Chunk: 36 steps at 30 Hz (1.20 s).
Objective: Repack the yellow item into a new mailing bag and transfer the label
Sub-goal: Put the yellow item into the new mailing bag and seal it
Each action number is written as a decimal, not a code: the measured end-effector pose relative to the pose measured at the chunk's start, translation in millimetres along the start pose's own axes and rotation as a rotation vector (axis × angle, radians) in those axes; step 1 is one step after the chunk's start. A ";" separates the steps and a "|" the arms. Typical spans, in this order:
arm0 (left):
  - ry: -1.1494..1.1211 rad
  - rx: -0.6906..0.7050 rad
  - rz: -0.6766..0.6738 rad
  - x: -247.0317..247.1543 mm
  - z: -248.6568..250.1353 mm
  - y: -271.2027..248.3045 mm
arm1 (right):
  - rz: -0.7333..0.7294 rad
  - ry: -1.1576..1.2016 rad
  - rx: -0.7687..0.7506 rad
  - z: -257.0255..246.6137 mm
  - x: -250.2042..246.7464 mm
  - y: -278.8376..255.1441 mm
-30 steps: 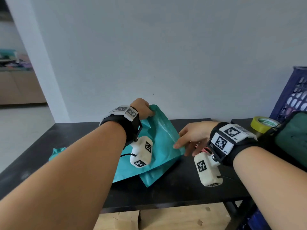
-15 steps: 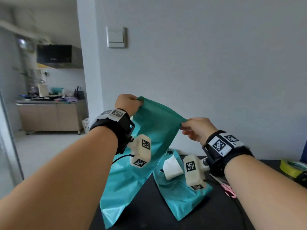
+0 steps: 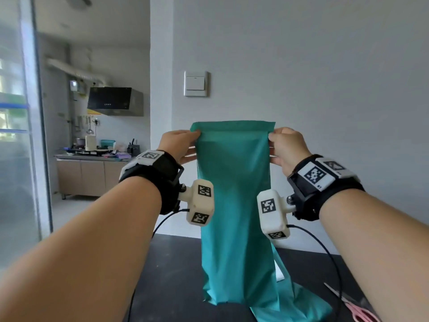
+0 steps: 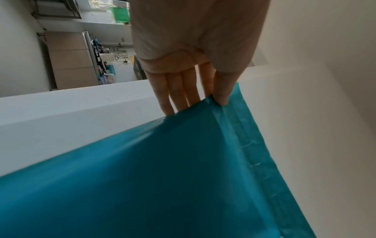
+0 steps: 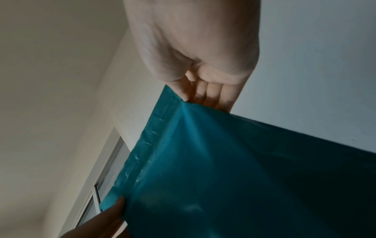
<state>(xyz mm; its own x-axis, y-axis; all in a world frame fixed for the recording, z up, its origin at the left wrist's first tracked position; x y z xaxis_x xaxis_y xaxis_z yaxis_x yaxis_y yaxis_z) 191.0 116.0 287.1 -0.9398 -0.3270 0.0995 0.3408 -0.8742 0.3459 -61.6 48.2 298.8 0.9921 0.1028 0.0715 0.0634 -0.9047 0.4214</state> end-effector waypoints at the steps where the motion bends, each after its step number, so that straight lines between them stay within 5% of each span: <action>1: -0.006 -0.016 0.001 1.2 -7.9 -1.5 | 0.007 -0.019 0.014 7.9 -0.3 -0.4; 8: 0.080 0.035 0.111 0.2 -31.2 -0.9 | 0.084 -0.188 0.001 43.2 -19.7 -7.6; 14: 0.154 0.043 0.133 0.1 -48.7 2.3 | -0.306 -0.048 0.185 81.6 3.4 -37.8; 22: 0.174 -0.175 -0.088 13.2 -70.8 -23.2 | -0.192 -0.021 0.178 95.3 -2.4 -35.7; 26: 0.111 -0.163 -0.029 2.2 -78.1 -26.8 | -0.140 -0.036 0.168 96.0 -0.3 -35.4; 31: 0.193 -0.081 0.103 -6.8 -72.9 -24.3 | 0.147 -0.241 0.032 83.2 -20.2 -32.5; 36: 0.414 -0.028 0.173 -16.2 -66.2 -19.6 | -0.083 -0.342 -0.014 73.1 -1.7 -35.5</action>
<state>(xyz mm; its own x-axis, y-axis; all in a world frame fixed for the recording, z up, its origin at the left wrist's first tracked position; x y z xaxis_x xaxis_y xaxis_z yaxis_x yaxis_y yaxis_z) 201.3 114.7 217.0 -0.7812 -0.5805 -0.2297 0.4982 -0.8014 0.3309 -57.6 49.9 217.6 0.9624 0.0294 -0.2699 0.1467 -0.8928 0.4258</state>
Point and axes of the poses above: each hand's wrist, its own y-axis towards the middle knuckle, its own x-axis out of the palm, z = x × y, the point moved 9 cm from there along y, towards the middle knuckle, and after that the axes turned 5 degrees about -z, right-handed, at the moved point
